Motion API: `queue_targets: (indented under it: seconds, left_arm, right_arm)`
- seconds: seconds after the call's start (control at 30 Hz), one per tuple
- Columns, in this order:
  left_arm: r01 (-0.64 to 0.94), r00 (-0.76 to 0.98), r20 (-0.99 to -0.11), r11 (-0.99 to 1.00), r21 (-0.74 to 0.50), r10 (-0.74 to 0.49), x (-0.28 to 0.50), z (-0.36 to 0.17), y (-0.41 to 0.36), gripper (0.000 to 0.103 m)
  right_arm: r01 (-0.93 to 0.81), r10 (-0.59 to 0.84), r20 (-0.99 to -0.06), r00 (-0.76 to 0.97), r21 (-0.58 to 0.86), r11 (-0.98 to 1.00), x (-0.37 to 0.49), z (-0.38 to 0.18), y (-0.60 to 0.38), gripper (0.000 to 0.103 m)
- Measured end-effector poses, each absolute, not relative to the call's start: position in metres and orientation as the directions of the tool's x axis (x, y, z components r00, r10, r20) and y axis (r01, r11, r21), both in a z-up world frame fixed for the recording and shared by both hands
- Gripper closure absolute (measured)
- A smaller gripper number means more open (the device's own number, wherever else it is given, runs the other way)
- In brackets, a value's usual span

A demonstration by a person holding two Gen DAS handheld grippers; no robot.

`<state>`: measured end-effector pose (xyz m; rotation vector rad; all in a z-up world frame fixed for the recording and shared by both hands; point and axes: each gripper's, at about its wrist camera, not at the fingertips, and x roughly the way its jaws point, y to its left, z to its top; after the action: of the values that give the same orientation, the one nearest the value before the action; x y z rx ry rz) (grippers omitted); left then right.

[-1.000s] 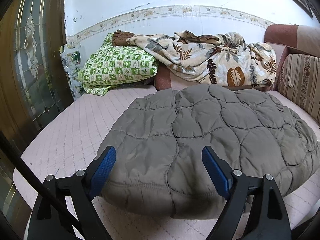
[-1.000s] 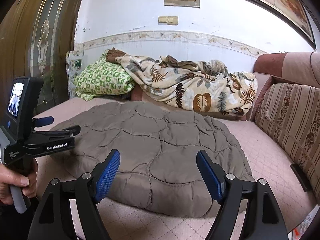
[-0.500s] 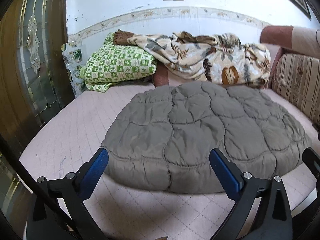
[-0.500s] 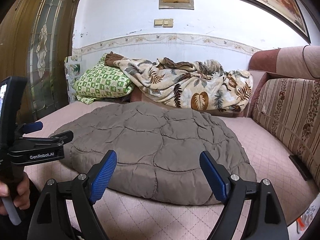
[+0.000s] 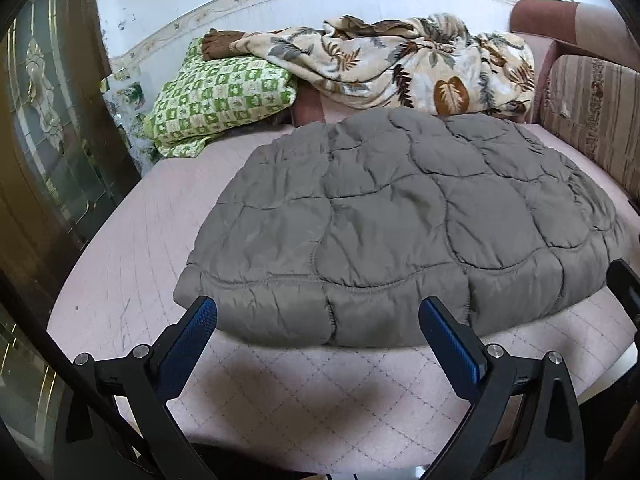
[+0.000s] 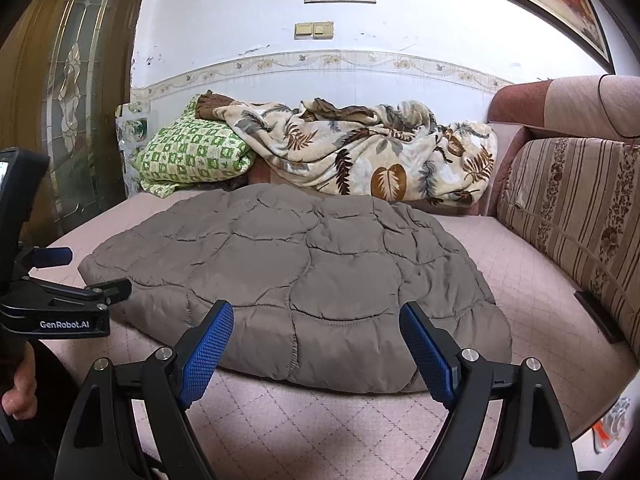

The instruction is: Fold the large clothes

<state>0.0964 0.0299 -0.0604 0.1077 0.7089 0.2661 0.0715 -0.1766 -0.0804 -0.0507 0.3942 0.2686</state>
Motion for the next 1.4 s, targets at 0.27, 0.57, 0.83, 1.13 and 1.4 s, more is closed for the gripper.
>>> queue_targets:
  seconds: [0.27,0.57,0.83,1.13,1.4]
  left_arm:
    - [-0.216,0.731,-0.616,0.956,0.2,0.294,0.0956,-0.0606,0.0304,0.002]
    - [-0.21,0.736,-0.607,0.954,0.215,0.299,0.096,-0.0598,0.0278,0.002]
    - [-0.211,0.734,-0.611,0.954,0.211,0.297,0.0956,-0.0597,0.0291,0.002]
    - [-0.212,0.735,-0.61,0.955,0.208,0.296,0.0957,-0.06,0.0292,0.002]
    - [-0.211,0.736,-0.609,0.955,0.209,0.296,0.0956,-0.0596,0.0293,0.002]
  right_arm:
    - [-0.274,0.253,-0.395,0.883,0.002,0.962,0.0743,-0.0836,-0.1742,0.015]
    - [-0.271,0.25,-0.397,0.883,0.002,0.963,0.0748,-0.0837,-0.1771,0.015]
    - [-0.269,0.247,-0.4,0.883,-0.001,0.963,0.0739,-0.0842,-0.1781,0.015]
    - [-0.27,0.246,-0.404,0.881,-0.002,0.963,0.0739,-0.0853,-0.1801,0.014]
    - [-0.27,0.246,-0.403,0.882,-0.003,0.963,0.0738,-0.0852,-0.1813,0.014]
